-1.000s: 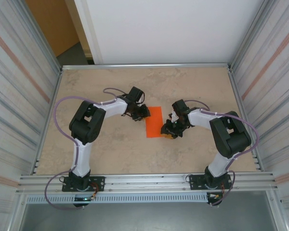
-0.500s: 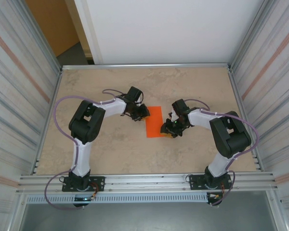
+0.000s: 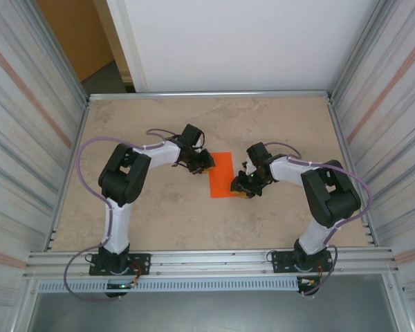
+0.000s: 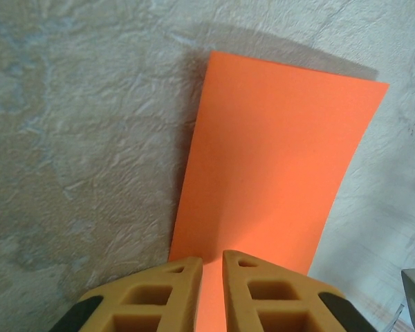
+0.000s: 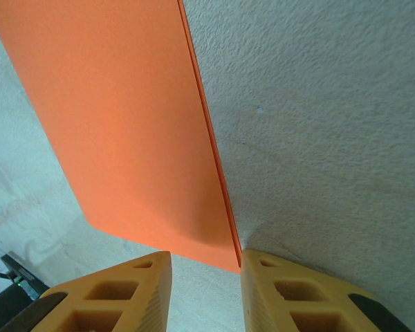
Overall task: Fold a paper plane with a square sheet of paper (pick it up from the middle)
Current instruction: Fold the triangle a second time at the center of the table.
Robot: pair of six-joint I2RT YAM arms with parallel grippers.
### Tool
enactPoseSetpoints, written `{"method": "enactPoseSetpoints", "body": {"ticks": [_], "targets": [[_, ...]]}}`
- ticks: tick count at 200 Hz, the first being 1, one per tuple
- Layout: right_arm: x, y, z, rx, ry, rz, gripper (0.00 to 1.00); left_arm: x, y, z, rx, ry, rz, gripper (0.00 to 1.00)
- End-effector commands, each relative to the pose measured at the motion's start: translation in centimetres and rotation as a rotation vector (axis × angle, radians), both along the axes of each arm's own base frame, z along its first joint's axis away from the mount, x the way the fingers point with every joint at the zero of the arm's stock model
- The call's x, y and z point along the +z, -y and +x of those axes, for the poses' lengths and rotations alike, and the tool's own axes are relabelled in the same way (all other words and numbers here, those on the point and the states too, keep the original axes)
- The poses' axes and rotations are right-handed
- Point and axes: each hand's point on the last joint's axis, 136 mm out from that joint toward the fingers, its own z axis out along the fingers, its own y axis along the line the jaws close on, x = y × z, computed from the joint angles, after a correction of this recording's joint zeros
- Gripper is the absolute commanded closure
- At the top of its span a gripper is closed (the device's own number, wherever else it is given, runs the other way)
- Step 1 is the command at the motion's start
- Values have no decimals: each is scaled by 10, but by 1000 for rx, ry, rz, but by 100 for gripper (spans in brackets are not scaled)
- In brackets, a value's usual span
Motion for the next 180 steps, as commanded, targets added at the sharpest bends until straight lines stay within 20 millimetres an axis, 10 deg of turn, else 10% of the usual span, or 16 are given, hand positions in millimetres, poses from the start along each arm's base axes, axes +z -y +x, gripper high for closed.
{"method": "enactPoseSetpoints", "body": {"ticks": [1,180], "targets": [[2,-6,-4,38,-3,5,69,-71,-42,-30,57,-159,200,82],[-4,8,-7,11,-11,-50,71,-73,-41,-30,53,-160,194,83]]}}
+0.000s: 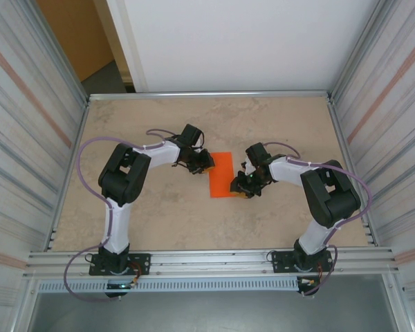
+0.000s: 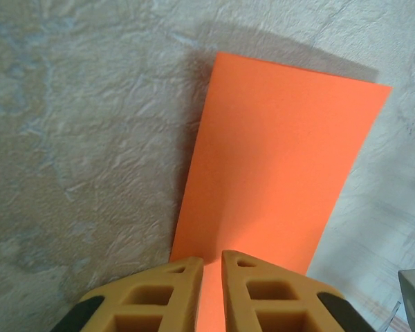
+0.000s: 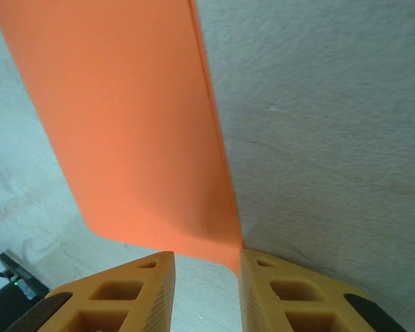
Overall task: Fold a paper plane with a square sheet of paper (pick it up from the middle)
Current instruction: Fold the triangle a second time at the center of the table.
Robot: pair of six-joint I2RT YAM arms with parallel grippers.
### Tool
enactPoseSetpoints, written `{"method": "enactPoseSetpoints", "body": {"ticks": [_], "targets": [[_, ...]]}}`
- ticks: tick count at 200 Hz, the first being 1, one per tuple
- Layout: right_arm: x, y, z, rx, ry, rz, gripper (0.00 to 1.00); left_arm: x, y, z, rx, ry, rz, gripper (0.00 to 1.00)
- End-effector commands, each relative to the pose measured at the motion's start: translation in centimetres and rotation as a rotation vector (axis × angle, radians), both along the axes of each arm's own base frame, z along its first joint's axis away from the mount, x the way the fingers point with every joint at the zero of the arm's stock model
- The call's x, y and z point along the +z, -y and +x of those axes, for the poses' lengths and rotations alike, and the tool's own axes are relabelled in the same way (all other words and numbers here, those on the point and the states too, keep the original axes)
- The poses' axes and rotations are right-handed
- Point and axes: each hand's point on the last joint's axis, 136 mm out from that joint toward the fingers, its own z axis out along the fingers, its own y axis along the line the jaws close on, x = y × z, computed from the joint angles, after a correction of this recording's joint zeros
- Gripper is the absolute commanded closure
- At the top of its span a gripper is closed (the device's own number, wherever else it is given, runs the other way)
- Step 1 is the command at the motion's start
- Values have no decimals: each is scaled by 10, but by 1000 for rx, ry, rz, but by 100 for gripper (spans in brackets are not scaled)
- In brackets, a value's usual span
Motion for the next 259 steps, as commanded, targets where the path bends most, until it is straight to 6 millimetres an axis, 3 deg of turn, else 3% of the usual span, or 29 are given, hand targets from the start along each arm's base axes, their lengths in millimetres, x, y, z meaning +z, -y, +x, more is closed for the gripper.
{"method": "enactPoseSetpoints", "body": {"ticks": [1,148,205,259], "targets": [[-3,8,-7,5,-16,-44,71,-72,-42,-30,56,-156,203,83],[4,2,-6,-14,-14,44,75,-77,-47,-29,75,-176,172,83],[14,-2,9,-53,42,101,81,-74,-46,-30,69,-170,162,83],[12,1,11,-71,35,96,84,-67,-42,-25,64,-150,141,83]]}}
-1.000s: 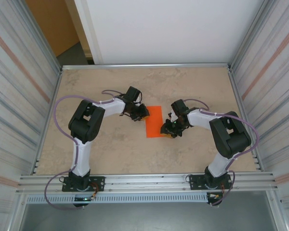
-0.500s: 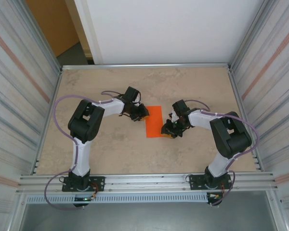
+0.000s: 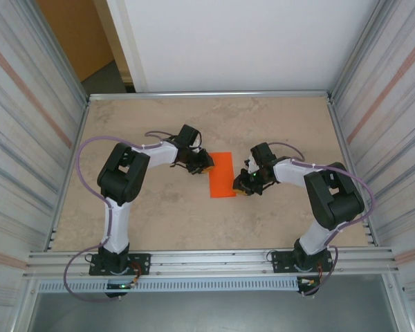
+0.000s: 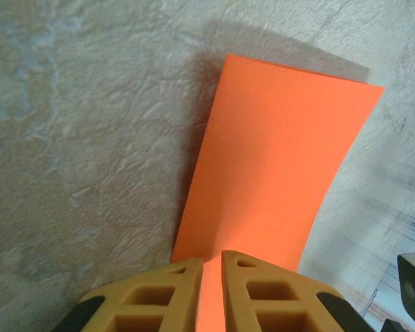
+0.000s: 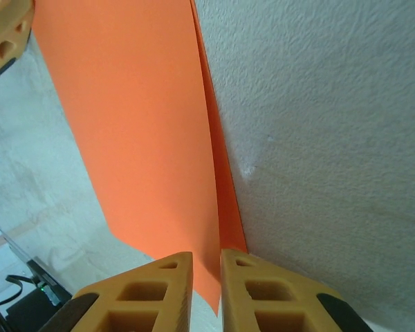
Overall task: Fold a paper plane with a square sheet of paper (pick it up from the middle)
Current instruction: Fold the triangle a second time at the center of the table.
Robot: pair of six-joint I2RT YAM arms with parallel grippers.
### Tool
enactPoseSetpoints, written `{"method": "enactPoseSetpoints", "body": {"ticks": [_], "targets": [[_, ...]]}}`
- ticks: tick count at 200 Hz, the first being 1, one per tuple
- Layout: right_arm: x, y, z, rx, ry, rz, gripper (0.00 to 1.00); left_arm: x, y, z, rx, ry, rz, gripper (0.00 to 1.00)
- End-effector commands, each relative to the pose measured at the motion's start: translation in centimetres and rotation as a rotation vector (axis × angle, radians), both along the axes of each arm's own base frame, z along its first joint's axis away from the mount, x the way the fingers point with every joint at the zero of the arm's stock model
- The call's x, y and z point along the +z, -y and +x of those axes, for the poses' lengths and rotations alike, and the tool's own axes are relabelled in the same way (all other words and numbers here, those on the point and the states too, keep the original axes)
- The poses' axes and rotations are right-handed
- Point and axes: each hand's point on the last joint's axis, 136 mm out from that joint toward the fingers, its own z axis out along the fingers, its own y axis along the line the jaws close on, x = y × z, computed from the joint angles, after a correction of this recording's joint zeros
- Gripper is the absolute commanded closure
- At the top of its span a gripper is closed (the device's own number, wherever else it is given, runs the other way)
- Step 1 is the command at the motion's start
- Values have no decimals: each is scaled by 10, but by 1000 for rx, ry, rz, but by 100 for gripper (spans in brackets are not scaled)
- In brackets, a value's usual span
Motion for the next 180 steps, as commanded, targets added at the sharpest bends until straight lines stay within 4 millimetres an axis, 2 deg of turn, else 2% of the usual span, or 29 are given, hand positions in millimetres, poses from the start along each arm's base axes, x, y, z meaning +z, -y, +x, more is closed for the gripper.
{"method": "enactPoseSetpoints", "body": {"ticks": [1,83,113,137,141,163,180], "targets": [[6,0,-1,-19,-9,23,84,-67,-40,-26,53,-132,201,83],[5,-9,-2,-9,-50,62,85,-55,-36,-22,48,-107,183,83],[5,-7,-2,-11,-53,57,90,-48,-33,-18,44,-93,165,83],[9,-4,-1,-13,-44,40,97,-26,-21,-9,24,-19,107,83],[10,-3,-1,-12,-43,38,98,-11,-18,-6,20,21,89,82],[15,1,-6,-3,-50,33,100,24,-10,5,-10,146,37,81],[19,4,-9,4,-56,38,100,35,-7,9,-36,202,24,81]]}}
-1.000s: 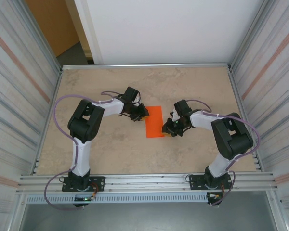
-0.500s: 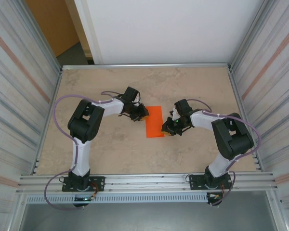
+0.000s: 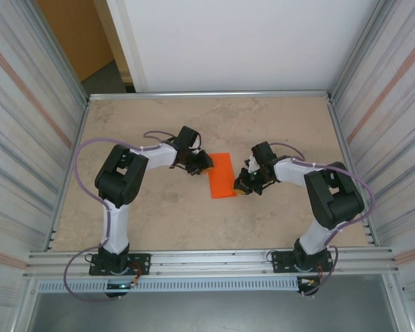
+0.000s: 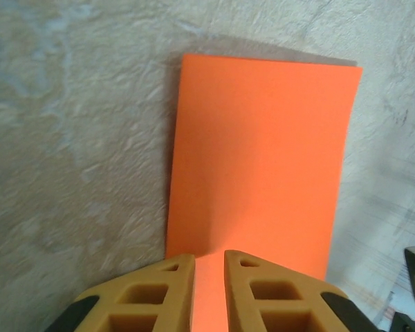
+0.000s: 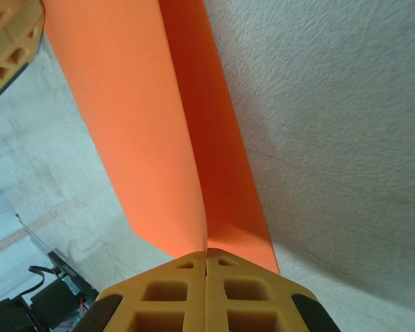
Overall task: Fold a paper plane with a square sheet of paper (pick it up from the middle)
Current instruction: Fold the triangle a second time at the center of the table.
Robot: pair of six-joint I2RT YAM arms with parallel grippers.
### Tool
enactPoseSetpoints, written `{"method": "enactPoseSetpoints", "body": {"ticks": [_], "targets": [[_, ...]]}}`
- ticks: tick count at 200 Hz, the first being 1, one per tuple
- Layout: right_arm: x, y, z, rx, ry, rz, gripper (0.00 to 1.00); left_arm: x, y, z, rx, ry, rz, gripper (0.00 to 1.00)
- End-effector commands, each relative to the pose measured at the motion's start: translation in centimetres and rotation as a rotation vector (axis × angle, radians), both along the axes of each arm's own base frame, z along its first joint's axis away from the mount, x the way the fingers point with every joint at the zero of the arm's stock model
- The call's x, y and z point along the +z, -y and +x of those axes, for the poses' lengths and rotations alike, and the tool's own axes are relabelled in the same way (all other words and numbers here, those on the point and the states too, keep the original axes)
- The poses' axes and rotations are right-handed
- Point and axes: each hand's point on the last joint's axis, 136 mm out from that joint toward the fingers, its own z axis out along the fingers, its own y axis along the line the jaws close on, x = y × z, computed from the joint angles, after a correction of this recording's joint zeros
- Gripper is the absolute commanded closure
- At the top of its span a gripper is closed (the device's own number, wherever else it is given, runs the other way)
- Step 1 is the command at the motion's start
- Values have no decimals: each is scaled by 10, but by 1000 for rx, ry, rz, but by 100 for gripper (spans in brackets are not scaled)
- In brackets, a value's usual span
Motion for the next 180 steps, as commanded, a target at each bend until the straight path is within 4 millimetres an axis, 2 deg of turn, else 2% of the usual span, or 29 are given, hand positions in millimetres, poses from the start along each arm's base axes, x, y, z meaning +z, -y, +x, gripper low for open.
{"method": "enactPoseSetpoints", "body": {"ticks": [1,12,42,60,153,180], "targets": [[14,4,-7,20,-9,4,100,26,-4,12,-25,136,8,80],[18,4,-8,24,-5,15,100,22,-3,13,-40,136,16,81],[24,0,-8,34,6,39,100,-7,0,8,-33,64,19,84],[26,-2,-7,37,9,49,100,-15,2,5,-31,48,20,85],[31,-26,8,78,29,70,100,-20,-1,-3,-61,18,59,87],[29,-27,12,74,20,48,100,0,-4,2,-74,73,88,87]]}}
